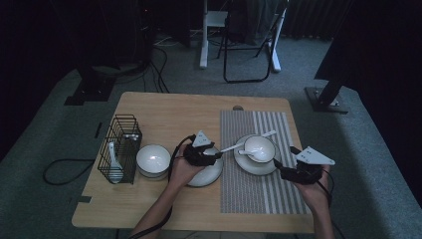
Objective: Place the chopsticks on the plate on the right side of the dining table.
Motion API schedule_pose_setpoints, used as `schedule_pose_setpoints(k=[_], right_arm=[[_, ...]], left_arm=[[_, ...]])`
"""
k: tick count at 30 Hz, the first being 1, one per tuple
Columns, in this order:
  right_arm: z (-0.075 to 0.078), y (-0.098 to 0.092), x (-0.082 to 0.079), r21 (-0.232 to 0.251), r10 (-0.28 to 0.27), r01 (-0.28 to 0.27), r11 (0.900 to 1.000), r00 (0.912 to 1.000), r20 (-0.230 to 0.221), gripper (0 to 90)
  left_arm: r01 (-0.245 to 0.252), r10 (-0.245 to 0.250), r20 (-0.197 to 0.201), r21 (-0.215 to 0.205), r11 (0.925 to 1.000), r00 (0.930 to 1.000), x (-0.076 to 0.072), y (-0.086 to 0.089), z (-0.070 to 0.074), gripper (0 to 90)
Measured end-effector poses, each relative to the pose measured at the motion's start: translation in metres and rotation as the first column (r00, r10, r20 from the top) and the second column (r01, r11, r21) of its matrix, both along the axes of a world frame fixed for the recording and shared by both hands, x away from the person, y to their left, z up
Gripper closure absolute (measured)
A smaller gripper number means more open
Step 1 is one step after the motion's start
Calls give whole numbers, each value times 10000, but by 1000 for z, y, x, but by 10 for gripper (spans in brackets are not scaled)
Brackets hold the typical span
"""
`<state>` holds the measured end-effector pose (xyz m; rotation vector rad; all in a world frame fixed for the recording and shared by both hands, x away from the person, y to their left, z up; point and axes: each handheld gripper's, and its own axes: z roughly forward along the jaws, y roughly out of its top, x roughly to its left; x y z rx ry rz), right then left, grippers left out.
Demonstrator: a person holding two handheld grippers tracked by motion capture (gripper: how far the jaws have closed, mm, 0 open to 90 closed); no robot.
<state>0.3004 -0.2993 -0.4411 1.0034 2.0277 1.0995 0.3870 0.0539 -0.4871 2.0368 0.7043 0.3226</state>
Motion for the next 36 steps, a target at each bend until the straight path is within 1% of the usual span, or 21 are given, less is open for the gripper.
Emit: schedule_pose_setpoints(k=[2, 8, 10, 19, 28, 34, 36], right_arm=[[1, 0, 3, -14, -1, 1, 10000, 10000, -5, 234], [2, -1, 13, -16, -50, 50, 10000, 10000, -6, 231], [3, -2, 17, -50, -88, 88, 9999, 10000, -25, 231], [6, -9, 28, 62, -393, 391, 9992, 9990, 201, 234], [-4, -16, 48, 319, -814, 808, 9962, 9965, 183, 239], [-10, -18, 60, 780, -1087, 1076, 9911, 9940, 109, 243], [-12, -18, 63, 790, -1140, 1129, 9905, 9934, 100, 243]], left_arm=[[30, -31, 33, 95, 10000, 10000, 0, 1, 0, 459], [-3, 3, -52, 20, 10000, 10000, 0, 1, -4, 462], [20, -19, -81, 71, 10000, 10000, 1, 0, -5, 462], [19, -18, -114, 96, 10000, 9999, 1, -3, -7, 462], [55, -54, -94, 181, 9998, 9999, 2, -8, -8, 462], [95, -94, -57, 185, 9998, 9999, 3, -11, -8, 463], [90, -89, -51, 199, 9998, 9999, 3, -12, -8, 463]])
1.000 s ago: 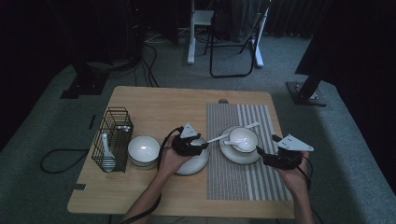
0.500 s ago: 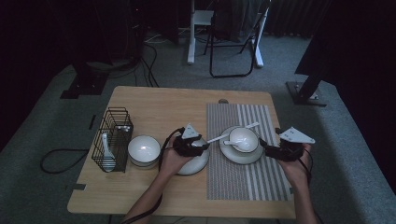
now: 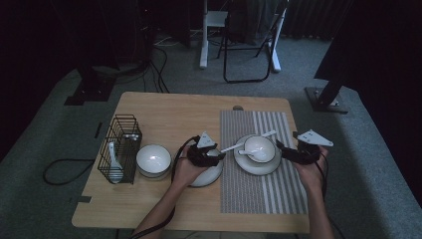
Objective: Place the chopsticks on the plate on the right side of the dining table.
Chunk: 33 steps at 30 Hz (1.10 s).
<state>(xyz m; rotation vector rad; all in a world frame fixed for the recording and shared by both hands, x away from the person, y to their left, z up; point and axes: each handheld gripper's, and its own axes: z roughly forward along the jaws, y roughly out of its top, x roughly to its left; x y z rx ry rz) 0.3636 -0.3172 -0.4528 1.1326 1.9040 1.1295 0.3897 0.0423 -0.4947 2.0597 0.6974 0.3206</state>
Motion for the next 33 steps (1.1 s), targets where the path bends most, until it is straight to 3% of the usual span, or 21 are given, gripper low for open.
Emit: schedule_pose_setpoints(k=[11, 18, 33], right_arm=[[-10, -5, 26, 187, -377, 385, 9991, 9985, -409, 242], [-7, -2, 45, 217, -471, 479, 9986, 9983, -345, 243], [-23, -4, 73, 517, -1090, 1135, 9922, 9906, -831, 247]], left_arm=[[-20, 19, 92, 109, 9999, 10000, 3, -2, -2, 462], [-93, 90, 223, 136, 9999, 9997, 4, -1, -1, 463], [-275, 270, 336, 142, 9995, 9991, 7, -5, -7, 467]])
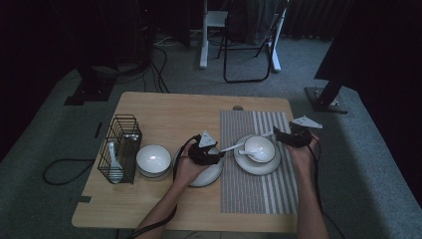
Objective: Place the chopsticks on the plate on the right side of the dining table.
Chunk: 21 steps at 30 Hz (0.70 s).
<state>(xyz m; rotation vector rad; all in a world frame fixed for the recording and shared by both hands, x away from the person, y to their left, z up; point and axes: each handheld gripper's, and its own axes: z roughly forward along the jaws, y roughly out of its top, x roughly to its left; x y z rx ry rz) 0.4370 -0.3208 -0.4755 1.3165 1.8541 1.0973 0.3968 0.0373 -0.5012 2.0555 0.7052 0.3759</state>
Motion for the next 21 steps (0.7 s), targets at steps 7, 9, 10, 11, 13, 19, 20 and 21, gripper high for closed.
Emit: schedule_pose_setpoints(k=[7, 9, 10, 11, 13, 19, 20, 21], right_arm=[[-5, 2, 8, -26, -43, 42, 10000, 9999, -152, 248], [-7, 4, 10, -48, -66, 65, 10000, 9997, -237, 247], [-7, 5, 12, -36, -66, 65, 10000, 9996, -275, 247], [-8, 6, 13, -24, -69, 69, 10000, 9996, -291, 247], [-7, 10, 15, -15, -58, 58, 10000, 9996, -268, 247], [-6, 14, 26, 12, -78, 79, 10000, 9991, -423, 246], [-7, 14, 28, 19, -102, 103, 9999, 9988, -486, 246], [-7, 14, 29, 22, -148, 149, 9999, 9984, -549, 246]], left_arm=[[65, -70, 188, 288, 9996, 9998, 2, -5, 3, 476], [74, -82, 215, 383, 9992, 9997, 3, -7, 4, 477], [47, -55, 211, 376, 9993, 9998, 4, -7, 4, 478], [21, -29, 200, 373, 9993, 9998, 5, -8, 4, 478], [25, -33, 171, 451, 9990, 9998, 7, -9, 4, 479], [-88, 82, 88, 738, 9972, 9999, 12, -12, 2, 485], [-124, 119, 74, 782, 9969, 9999, 13, -13, 2, 491], [-129, 125, 57, 822, 9965, 9999, 13, -13, 2, 491]])
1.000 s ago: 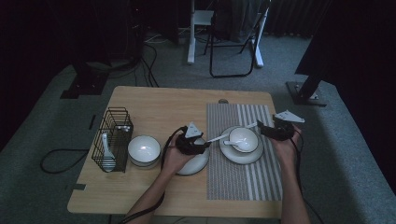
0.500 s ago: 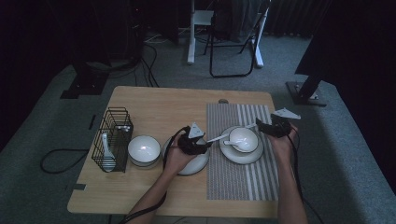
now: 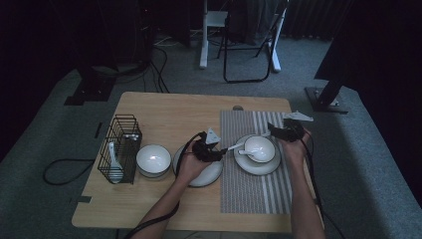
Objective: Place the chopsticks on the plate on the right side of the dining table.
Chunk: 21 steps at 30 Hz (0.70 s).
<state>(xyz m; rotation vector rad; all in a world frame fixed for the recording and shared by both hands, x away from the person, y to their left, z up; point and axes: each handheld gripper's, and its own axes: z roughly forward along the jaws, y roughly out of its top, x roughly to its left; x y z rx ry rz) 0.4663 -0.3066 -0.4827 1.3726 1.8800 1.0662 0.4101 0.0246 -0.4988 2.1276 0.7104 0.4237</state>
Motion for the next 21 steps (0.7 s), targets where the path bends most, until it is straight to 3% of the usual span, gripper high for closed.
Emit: schedule_pose_setpoints(k=[10, 21], right_arm=[[-10, -1, 11, 299, -279, 295, 9991, 9981, -552, 247], [-22, 4, 20, 165, -533, 557, 9983, 9917, -1173, 250]], left_arm=[[58, -53, -211, 221, 9997, 9998, 5, -7, -2, 491], [217, -195, -467, 476, 9986, 9987, 8, -16, -5, 495]])
